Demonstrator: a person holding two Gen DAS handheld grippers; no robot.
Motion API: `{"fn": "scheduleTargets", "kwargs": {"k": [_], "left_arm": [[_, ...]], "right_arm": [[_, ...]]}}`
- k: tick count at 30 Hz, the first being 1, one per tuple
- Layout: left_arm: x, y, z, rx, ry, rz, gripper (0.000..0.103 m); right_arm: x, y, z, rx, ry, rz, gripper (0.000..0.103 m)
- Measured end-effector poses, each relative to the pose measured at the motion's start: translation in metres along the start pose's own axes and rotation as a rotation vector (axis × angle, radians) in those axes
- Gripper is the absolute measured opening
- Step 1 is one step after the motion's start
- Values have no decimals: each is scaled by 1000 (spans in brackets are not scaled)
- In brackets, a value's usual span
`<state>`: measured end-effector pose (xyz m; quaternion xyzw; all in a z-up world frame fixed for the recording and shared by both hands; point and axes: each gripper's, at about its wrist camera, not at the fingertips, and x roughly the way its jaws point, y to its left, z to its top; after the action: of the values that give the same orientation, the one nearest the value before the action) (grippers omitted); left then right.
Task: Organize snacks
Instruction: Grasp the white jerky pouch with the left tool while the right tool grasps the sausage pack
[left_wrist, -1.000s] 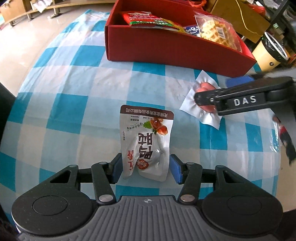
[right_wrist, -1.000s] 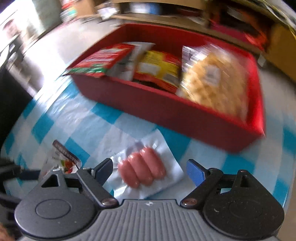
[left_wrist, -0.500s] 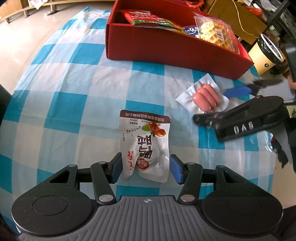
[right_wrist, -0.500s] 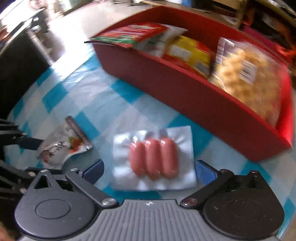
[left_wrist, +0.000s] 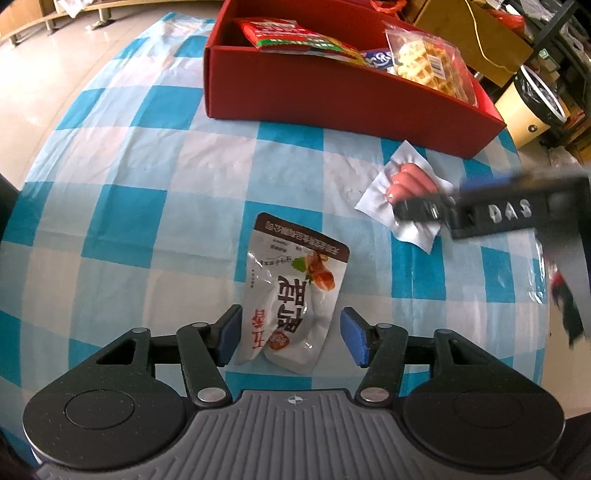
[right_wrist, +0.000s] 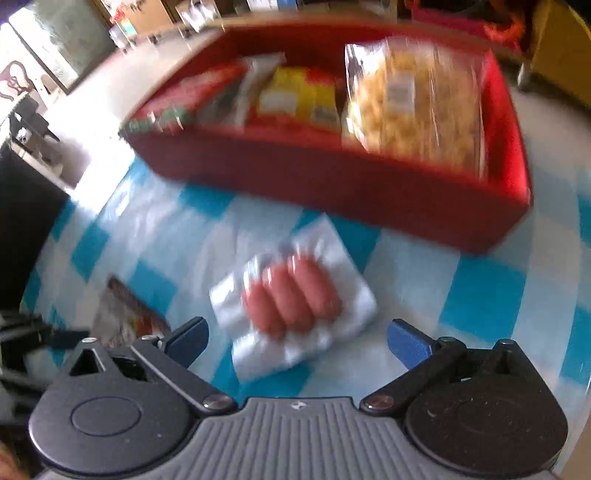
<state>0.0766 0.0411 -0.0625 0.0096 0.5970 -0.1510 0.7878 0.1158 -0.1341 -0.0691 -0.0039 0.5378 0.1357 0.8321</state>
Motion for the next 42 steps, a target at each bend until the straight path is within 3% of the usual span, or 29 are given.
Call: {"fn": "scheduleTargets", "kwargs": {"k": [3, 7, 14, 17, 23, 25, 30, 33, 34, 39, 40, 42], "left_arm": [[0, 1, -2, 8, -3, -2, 65], [0, 4, -3, 5, 4, -15, 65], [2, -5, -3, 57, -1, 20, 67], [2, -4, -3, 54, 1, 19, 66], [1, -3, -5, 43, 0, 37, 59], [-2, 0, -6, 22, 5, 26, 57], [-2, 6, -7, 4, 4, 36, 57], [-3, 5, -6, -3, 4, 8, 72], [-2, 5, -6, -9, 3, 7, 82], [5, -7, -5, 51, -33, 98, 75], [7, -11, -5, 62, -45, 129, 72], [6, -16, -4, 88, -63, 164, 59]], "right_arm": [[7, 17, 5, -187, -2, -56, 100], [26, 27, 2, -314, 54, -2, 101], [24, 10, -1, -269, 7, 24, 101], [15, 7, -12, -235, 15, -9, 101], [-8, 20, -22, -257, 0, -65, 82], [-17, 18, -22, -216, -14, -43, 70], [-29, 13, -32, -163, -28, -52, 65], [-29, 12, -36, -159, -22, -55, 62], [-31, 12, -36, -154, -27, -46, 61], [-48, 5, -32, -113, -81, -21, 59], [-51, 3, -31, -106, -86, -5, 41], [-55, 0, -27, -69, -92, 34, 37]]}}
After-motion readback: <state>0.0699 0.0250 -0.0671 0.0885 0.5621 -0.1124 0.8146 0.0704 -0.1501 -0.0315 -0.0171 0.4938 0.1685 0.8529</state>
